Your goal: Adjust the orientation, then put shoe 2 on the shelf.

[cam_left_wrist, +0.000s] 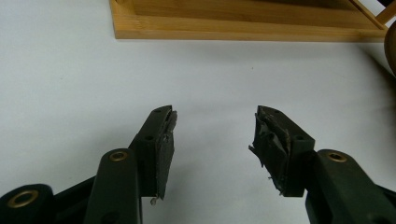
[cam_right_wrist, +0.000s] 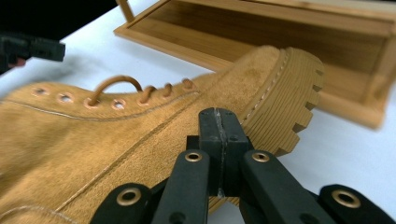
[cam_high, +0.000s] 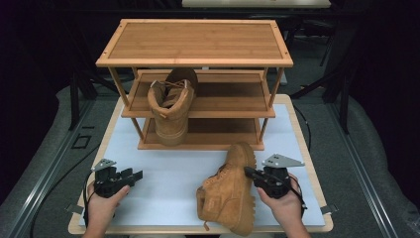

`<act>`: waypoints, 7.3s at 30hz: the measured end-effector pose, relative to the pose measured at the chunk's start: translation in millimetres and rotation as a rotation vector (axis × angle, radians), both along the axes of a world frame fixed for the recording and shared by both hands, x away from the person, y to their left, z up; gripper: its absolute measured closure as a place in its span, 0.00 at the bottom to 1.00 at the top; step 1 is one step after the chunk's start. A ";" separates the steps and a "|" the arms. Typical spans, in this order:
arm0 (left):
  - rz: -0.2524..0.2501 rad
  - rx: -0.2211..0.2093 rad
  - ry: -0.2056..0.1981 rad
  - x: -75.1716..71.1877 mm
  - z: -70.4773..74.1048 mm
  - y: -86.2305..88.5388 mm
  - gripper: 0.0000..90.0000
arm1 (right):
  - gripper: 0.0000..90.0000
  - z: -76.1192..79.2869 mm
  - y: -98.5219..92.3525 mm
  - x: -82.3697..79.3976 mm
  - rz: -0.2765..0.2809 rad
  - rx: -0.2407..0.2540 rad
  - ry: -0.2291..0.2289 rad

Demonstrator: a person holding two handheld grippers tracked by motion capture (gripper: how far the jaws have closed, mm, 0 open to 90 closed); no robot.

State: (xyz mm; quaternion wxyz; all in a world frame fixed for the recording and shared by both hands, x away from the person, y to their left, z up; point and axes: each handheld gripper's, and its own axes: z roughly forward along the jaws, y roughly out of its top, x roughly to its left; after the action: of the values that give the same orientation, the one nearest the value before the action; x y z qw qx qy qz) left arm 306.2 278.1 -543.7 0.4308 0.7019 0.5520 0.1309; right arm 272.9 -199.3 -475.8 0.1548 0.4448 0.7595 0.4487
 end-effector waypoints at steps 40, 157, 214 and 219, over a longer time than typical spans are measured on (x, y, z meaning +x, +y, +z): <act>-0.011 0.013 0.011 3.0 -4.9 -7.1 0.53 | 1.00 -80.0 -81.4 35.6 -0.206 0.211 0.298; -0.001 0.022 0.027 2.6 -9.3 -4.2 0.51 | 0.87 53.9 -5.7 42.0 0.010 -0.388 0.865; 0.009 0.023 0.021 2.5 -9.2 -4.2 0.51 | 0.91 136.2 -35.1 23.3 0.069 0.293 0.795; 0.008 0.024 0.023 2.6 -9.2 -4.3 0.51 | 0.90 144.1 -32.3 23.7 0.074 0.288 0.784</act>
State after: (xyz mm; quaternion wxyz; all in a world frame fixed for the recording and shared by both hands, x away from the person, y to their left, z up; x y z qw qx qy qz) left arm 308.8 273.8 -552.9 0.4157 0.7061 0.5580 0.1312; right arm 296.6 -231.6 -331.7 -0.2260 0.5714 0.7060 0.3521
